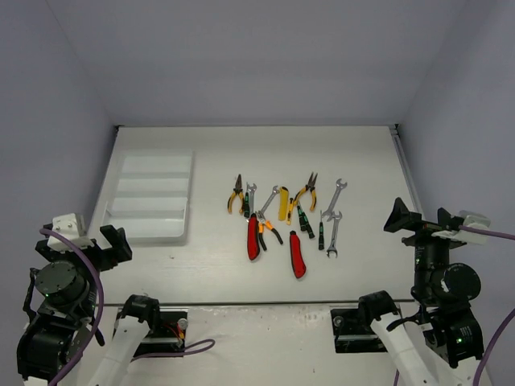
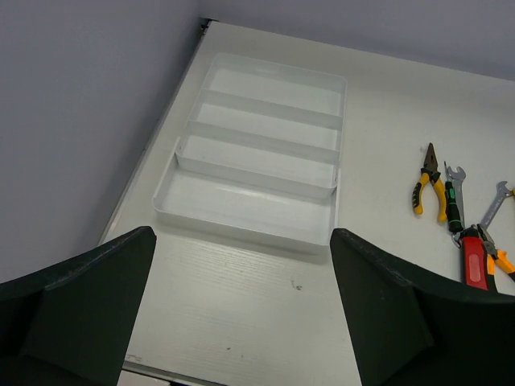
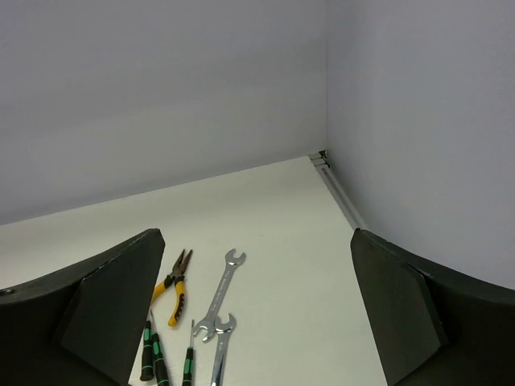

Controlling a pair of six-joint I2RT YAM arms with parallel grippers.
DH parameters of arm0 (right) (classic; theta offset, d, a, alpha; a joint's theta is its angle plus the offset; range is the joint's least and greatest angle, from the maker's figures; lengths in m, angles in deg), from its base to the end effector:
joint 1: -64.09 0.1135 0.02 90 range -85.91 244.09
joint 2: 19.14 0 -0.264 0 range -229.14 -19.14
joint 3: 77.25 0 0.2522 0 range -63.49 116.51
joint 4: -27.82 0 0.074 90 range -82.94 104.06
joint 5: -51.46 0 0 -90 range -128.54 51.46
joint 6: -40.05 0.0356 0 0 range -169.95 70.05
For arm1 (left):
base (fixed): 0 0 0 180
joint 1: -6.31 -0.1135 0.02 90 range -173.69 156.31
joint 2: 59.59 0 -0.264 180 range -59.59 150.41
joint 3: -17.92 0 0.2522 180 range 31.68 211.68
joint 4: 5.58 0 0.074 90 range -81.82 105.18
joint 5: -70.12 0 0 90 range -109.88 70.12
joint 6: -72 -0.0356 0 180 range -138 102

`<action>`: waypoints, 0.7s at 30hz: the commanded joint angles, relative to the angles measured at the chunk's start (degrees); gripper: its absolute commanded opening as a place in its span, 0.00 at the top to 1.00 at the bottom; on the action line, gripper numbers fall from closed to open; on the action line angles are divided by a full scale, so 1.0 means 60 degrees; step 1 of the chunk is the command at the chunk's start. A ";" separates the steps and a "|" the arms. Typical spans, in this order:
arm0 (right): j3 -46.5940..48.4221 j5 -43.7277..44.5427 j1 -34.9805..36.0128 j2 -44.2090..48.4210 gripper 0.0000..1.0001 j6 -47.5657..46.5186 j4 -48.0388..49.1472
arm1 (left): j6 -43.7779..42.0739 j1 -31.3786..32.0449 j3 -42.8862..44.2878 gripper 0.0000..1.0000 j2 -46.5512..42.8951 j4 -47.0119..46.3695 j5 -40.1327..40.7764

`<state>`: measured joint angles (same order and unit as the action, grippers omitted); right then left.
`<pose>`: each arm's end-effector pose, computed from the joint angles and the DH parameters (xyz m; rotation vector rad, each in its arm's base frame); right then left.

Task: Sort the tools into containers

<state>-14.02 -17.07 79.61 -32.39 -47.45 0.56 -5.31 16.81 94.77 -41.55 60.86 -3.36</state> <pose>0.0266 -0.0061 0.4085 0.1964 1.1872 0.0557 0.0085 0.0087 0.3966 -0.2462 1.6808 -0.0567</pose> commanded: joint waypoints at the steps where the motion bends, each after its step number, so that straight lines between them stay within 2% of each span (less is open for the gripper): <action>1: 0.0016 -0.0137 0.0093 -0.0711 0.00 0.0241 0.0697 | 0.0176 0.0022 0.0416 0.12 0.0527 -0.0130 -0.0440; 3: 0.0045 0.0049 0.0093 -0.0936 0.00 0.0401 0.0668 | 0.0299 0.0022 0.0714 0.12 0.0753 -0.0008 -0.0554; 9: 0.0145 0.0081 0.0090 -0.1639 0.00 0.0816 0.0524 | 0.0954 0.0019 0.1632 0.12 0.2430 0.0173 -0.2045; 14: 0.0075 0.0084 0.0093 -0.2114 0.00 0.1255 0.0356 | 0.2011 0.0022 0.2239 0.12 0.4593 0.0100 -0.3574; 18: -0.0005 0.0103 0.0093 -0.2217 0.00 0.1593 0.0183 | 0.2861 0.0124 0.2048 0.12 0.6160 -0.0160 -0.4519; 21: -0.0283 -0.0328 0.0093 -0.2286 0.00 0.1652 0.0113 | 0.3502 0.0639 0.1672 0.12 0.7016 -0.0772 -0.4773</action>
<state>-14.42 -17.04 79.62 -44.44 -39.72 -0.94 7.98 17.57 106.75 -6.02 62.21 -25.89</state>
